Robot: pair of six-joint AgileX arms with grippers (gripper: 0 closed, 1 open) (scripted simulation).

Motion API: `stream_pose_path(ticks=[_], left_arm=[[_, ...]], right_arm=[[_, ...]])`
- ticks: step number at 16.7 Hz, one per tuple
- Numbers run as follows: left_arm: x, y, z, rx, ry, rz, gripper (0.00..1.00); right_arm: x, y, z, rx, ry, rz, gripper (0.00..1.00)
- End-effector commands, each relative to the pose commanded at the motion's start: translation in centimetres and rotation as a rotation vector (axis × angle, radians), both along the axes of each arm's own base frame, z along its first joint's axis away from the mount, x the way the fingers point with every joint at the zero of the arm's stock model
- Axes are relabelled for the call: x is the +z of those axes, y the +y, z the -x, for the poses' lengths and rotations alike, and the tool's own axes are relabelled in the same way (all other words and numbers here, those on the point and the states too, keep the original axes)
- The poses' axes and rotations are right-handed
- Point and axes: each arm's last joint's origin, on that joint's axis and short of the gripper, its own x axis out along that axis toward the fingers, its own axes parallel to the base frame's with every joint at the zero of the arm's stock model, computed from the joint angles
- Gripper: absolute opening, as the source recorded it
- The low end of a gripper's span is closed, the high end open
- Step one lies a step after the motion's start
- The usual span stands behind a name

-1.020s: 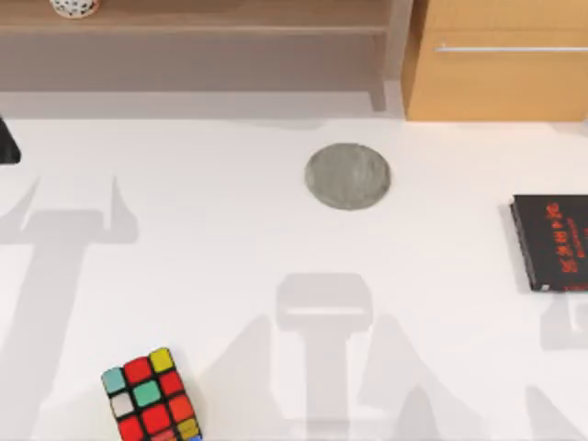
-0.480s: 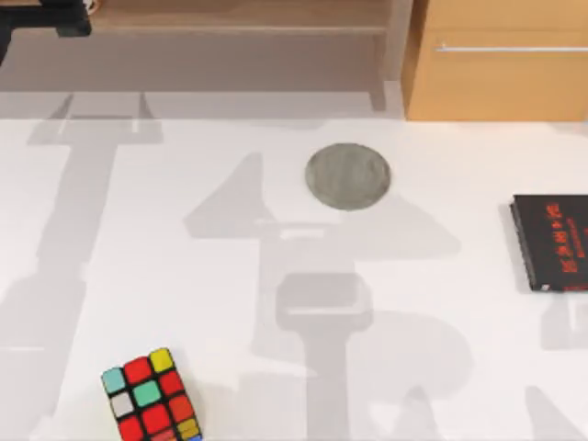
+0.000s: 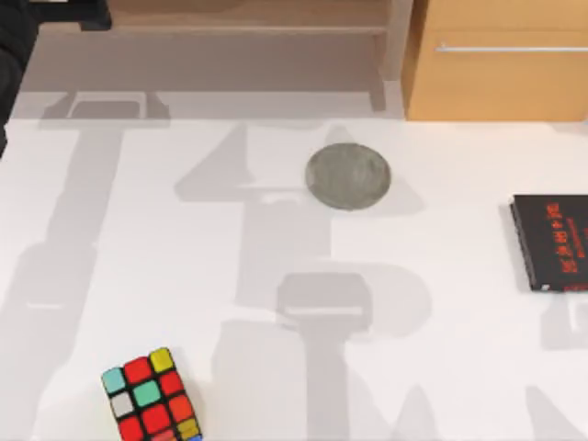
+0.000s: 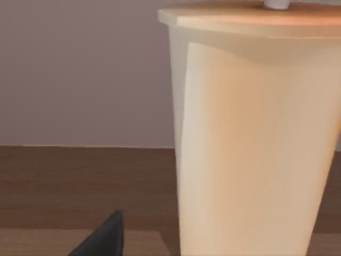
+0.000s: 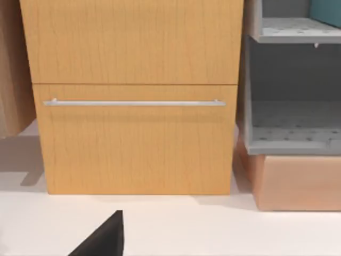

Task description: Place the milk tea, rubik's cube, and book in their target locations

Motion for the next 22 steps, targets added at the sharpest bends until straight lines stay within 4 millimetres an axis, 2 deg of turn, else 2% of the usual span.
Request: stream_pose_path(ticks=[3, 5, 13, 18, 22], left_arm=[[-0.1, 0.2, 0.0, 0.005, 0.004, 0.000, 1.00], [0.0, 0.1, -0.8, 0.001, 0.002, 0.000, 1.00], [0.3, -0.2, -7.5, 0.000, -0.002, 0.000, 1.00], [0.2, -0.2, -8.0, 0.000, 0.000, 0.000, 1.00], [0.2, -0.2, -8.0, 0.000, 0.000, 0.000, 0.70]], right_arm=[[0.0, 0.0, 0.0, 0.000, 0.000, 0.000, 1.00], [0.0, 0.0, 0.0, 0.000, 0.000, 0.000, 1.00], [0.0, 0.0, 0.0, 0.000, 0.000, 0.000, 1.00], [0.0, 0.0, 0.0, 0.000, 0.000, 0.000, 1.00], [0.0, 0.0, 0.0, 0.000, 0.000, 0.000, 1.00]])
